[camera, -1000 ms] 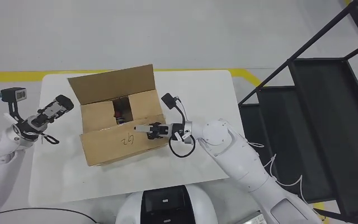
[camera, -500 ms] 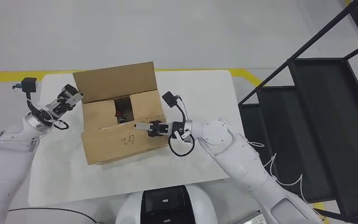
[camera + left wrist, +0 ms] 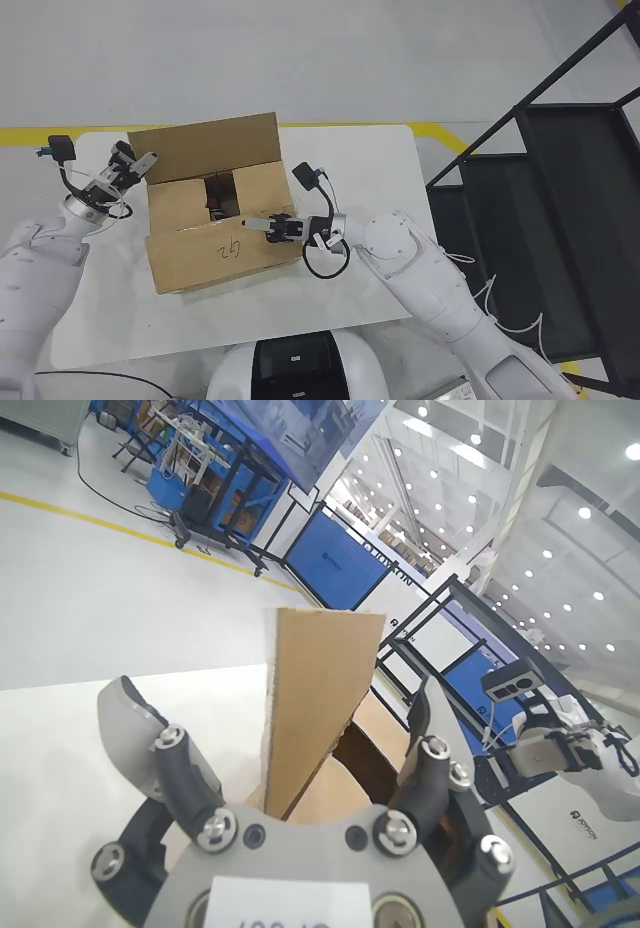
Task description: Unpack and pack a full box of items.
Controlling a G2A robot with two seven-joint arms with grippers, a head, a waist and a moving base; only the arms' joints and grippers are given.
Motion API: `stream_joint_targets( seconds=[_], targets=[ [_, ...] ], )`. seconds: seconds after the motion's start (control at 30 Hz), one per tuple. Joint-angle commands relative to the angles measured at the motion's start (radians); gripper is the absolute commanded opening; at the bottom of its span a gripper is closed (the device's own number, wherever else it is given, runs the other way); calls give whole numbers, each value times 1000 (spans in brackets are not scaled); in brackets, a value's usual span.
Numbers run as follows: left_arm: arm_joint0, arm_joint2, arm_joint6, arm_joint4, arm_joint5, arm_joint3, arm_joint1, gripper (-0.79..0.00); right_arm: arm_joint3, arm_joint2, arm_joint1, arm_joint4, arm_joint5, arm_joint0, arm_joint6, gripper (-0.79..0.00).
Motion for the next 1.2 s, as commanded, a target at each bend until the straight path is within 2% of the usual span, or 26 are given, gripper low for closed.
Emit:
stream_joint_targets(
  seconds=[0.0,0.17,0.3,0.47,0.67,0.73,0.93,1.17],
  targets=[
    [-17,16,7,-8,0,4,-8,0,-1,-1,0,-3,1,3,0,0],
    [-39,36,3,-76,0,-18,-19,0,-3,-2,0,-3,2,9,-4,0],
    [-17,23,-88,-196,0,-59,-5,0,-1,-8,0,1,2,6,-2,0],
    [46,-45,-334,-427,0,-157,36,0,7,-22,-3,10,-5,11,7,0],
    [143,-181,-729,-701,0,-261,85,0,23,-41,-8,20,-18,29,5,0],
    [173,-213,-800,-761,0,-284,96,0,28,-47,-9,21,-20,33,6,0],
    [241,-179,-800,-770,0,-361,142,0,36,-52,-11,21,-21,38,6,0],
    [252,-92,-836,-809,35,-413,207,0,32,-51,-9,8,-12,36,5,0]
  ],
)
